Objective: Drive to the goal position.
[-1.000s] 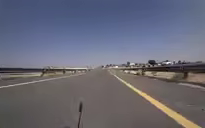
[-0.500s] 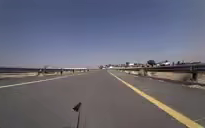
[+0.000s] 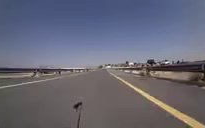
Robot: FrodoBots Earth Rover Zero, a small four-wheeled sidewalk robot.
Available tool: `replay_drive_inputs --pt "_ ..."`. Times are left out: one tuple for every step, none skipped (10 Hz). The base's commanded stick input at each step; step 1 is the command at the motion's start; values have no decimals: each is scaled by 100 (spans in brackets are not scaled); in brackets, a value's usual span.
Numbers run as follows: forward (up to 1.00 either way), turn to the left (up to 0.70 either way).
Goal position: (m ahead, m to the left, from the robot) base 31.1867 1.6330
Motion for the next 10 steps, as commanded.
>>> replay_drive_inputs --pt "100 0" --pt "100 0" --pt "100 0" --pt "100 0" --pt "100 0" --pt "100 0" --pt "100 0" --pt "100 0" --pt "100 0" --pt "100 0"
